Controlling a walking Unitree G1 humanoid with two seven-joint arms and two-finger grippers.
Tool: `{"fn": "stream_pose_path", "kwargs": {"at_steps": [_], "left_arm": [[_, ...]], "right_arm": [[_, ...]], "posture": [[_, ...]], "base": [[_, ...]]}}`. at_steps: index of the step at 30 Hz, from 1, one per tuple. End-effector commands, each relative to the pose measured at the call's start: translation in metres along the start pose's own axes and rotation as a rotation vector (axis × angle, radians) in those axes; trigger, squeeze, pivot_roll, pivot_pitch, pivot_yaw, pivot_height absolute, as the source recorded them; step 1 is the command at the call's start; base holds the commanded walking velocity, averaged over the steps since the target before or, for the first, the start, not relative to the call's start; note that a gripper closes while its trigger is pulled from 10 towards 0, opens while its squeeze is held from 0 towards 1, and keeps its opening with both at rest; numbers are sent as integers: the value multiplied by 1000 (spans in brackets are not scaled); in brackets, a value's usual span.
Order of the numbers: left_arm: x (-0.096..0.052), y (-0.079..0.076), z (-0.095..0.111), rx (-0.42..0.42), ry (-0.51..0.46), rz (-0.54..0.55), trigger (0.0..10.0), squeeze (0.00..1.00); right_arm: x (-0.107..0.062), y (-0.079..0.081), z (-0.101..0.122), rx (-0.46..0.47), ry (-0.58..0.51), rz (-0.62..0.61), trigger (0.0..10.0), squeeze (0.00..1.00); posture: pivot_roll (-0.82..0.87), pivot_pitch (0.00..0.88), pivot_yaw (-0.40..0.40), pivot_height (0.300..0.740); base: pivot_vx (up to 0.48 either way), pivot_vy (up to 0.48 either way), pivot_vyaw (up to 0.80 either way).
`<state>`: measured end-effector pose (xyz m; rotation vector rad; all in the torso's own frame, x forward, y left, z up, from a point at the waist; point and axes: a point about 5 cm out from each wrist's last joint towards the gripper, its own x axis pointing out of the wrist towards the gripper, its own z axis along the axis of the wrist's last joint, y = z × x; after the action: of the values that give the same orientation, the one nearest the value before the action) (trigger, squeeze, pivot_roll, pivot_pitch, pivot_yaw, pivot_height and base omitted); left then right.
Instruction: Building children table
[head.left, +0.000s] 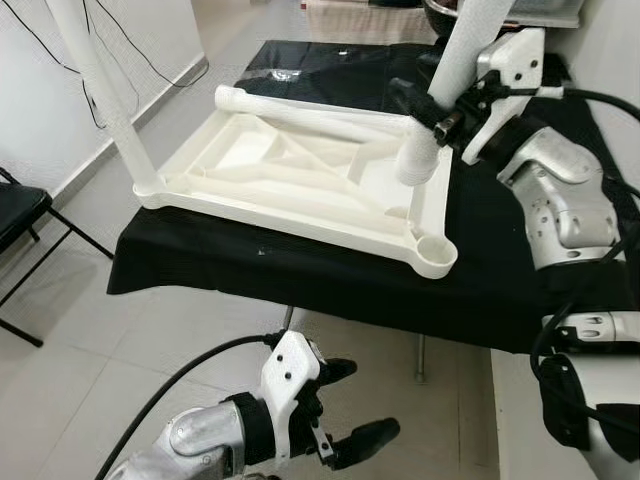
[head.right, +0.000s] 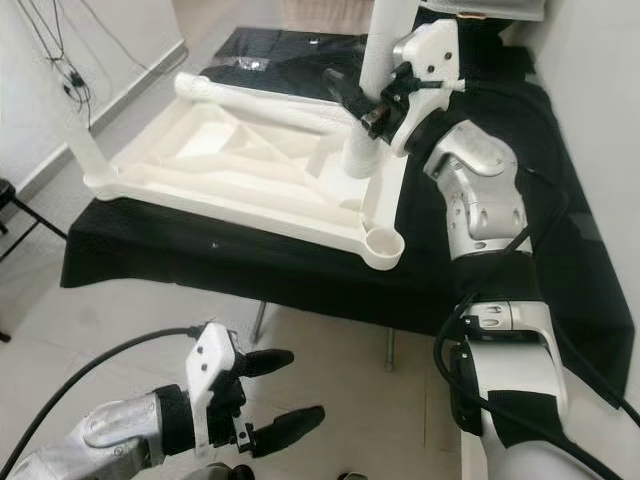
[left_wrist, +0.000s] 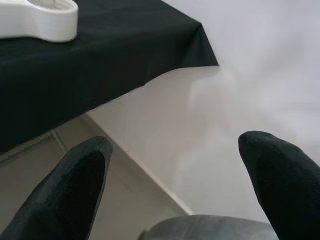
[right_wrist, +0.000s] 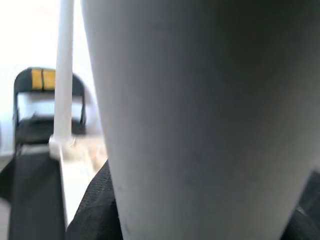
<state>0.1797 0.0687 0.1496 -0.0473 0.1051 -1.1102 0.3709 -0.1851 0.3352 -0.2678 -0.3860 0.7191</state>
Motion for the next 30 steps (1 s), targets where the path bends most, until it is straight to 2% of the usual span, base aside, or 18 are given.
{"fn": "stream_pose_path", "kwargs": {"at_steps": [1, 6, 9, 10, 12, 13, 14, 17, 23, 24, 27, 30], "left_arm": [[-1, -5, 3, 23, -21, 10, 10000, 0], [-5, -7, 3, 39, -31, 31, 10000, 0], [-10, -13, 2, 59, -44, 62, 10000, 0], [-10, -13, 2, 59, -44, 62, 10000, 0], [-12, -16, 3, 68, -53, 68, 10000, 0], [-13, -16, 3, 82, -57, 78, 10000, 0], [-13, -16, 3, 82, -57, 78, 10000, 0], [-16, -14, 5, 100, -61, 97, 10000, 0], [-18, -14, 6, 108, -61, 92, 10000, 0], [-18, -14, 6, 108, -61, 92, 10000, 0], [-19, -17, 6, 133, -62, 79, 10000, 0], [-20, -18, 7, 155, -59, 73, 10000, 0]], "right_arm": [[1, -1, -4, 21, 46, 52, 10000, 0], [-5, -6, -7, 71, 79, 115, 10000, 0], [-25, -15, 2, 118, 22, 239, 10000, 0], [-25, -15, 2, 118, 22, 239, 10000, 0], [-37, -20, 9, 152, -17, 277, 10000, 0], [-46, -21, 13, 168, -45, 315, 10000, 0], [-46, -21, 13, 168, -45, 315, 10000, 0], [-67, -19, 22, 206, -100, 388, 10000, 0], [-74, -9, 20, 214, -149, 412, 10000, 0], [-74, -9, 20, 214, -149, 412, 10000, 0], [-68, -18, 18, 217, -216, 312, 10000, 0], [-68, -19, 17, 218, -221, 312, 10000, 0]], "posture": [[67, 288, 15, 740], [65, 301, 19, 740], [69, 331, 25, 740], [69, 331, 25, 740], [70, 340, 23, 740], [74, 352, 25, 740], [74, 352, 25, 740], [73, 366, 35, 740], [76, 373, 51, 740], [76, 373, 51, 740], [84, 376, 54, 740], [99, 378, 56, 740]], "base": [[0, 0, 0], [0, 0, 0], [0, 0, 0], [0, 0, 0], [0, 0, 0], [0, 0, 0], [0, 0, 0], [0, 0, 0], [0, 0, 0], [0, 0, 0], [0, 0, 0], [0, 0, 0]]}}
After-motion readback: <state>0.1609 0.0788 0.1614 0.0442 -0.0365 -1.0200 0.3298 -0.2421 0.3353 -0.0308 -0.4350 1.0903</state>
